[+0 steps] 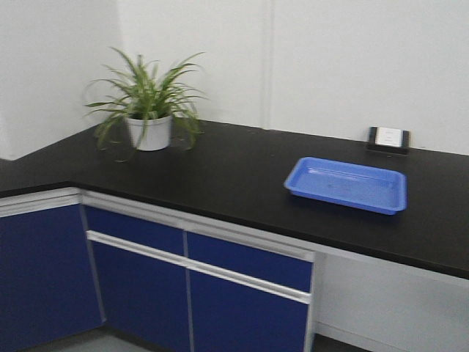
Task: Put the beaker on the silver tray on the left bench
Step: 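Drive the base to the bench with the silver tray, holding the beaker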
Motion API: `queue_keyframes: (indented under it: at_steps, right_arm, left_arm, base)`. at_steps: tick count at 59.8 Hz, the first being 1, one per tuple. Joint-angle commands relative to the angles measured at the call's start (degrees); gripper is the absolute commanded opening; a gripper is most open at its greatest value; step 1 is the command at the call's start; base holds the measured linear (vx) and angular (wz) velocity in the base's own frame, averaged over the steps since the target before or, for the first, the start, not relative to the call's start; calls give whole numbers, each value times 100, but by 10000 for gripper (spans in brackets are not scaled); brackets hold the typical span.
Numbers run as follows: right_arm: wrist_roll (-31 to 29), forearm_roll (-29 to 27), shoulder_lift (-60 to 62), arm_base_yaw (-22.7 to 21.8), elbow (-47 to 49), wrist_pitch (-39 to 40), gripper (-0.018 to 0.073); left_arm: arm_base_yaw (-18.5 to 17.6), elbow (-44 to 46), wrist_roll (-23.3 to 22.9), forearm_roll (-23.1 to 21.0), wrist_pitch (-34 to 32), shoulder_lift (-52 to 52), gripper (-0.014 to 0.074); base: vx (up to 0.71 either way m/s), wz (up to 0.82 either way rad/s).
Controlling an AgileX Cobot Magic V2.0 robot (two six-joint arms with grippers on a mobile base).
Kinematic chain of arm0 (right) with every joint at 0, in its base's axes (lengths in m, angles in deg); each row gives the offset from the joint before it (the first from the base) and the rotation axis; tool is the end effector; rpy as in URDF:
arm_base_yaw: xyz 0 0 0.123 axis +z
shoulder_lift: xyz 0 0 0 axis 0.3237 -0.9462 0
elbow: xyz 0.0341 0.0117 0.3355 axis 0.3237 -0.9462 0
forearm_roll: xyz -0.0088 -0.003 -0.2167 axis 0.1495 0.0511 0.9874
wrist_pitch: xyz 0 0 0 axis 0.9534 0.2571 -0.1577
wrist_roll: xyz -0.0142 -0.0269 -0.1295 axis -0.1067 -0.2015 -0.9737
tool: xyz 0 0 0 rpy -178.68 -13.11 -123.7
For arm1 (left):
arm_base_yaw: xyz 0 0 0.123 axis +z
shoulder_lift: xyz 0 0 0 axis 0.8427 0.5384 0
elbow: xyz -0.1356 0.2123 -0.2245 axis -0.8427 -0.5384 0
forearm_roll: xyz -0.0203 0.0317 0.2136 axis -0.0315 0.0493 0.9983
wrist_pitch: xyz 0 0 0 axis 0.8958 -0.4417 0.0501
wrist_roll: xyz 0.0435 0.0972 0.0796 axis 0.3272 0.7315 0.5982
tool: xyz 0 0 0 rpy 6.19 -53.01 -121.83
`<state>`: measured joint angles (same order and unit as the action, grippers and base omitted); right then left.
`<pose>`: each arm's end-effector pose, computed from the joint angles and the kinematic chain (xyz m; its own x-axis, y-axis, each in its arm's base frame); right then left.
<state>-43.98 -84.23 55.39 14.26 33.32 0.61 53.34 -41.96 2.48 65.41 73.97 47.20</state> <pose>0.0729 0.0469 0.2862 -0.3012 -0.1254 -0.9453 -0.5257 0.8489 0.0549 0.0037 0.0056 0.1546 -0.3046 0.1520 -0.9403 0.0701 0.9881 0.1371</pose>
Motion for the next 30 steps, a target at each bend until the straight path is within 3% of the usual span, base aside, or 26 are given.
queue_keyframes:
  at_steps: [1, 30]
  right_arm:
    - [-64, 36, 7, -17, 178, 490, -14]
    - [-64, 36, 7, -17, 178, 490, -14]
  left_arm:
    - [-20, -114, -11, -4, -474, -39, 1]
    - [-20, -114, -11, -4, -474, -39, 1]
  base:
    - [-25, 46]
    - [-22, 60]
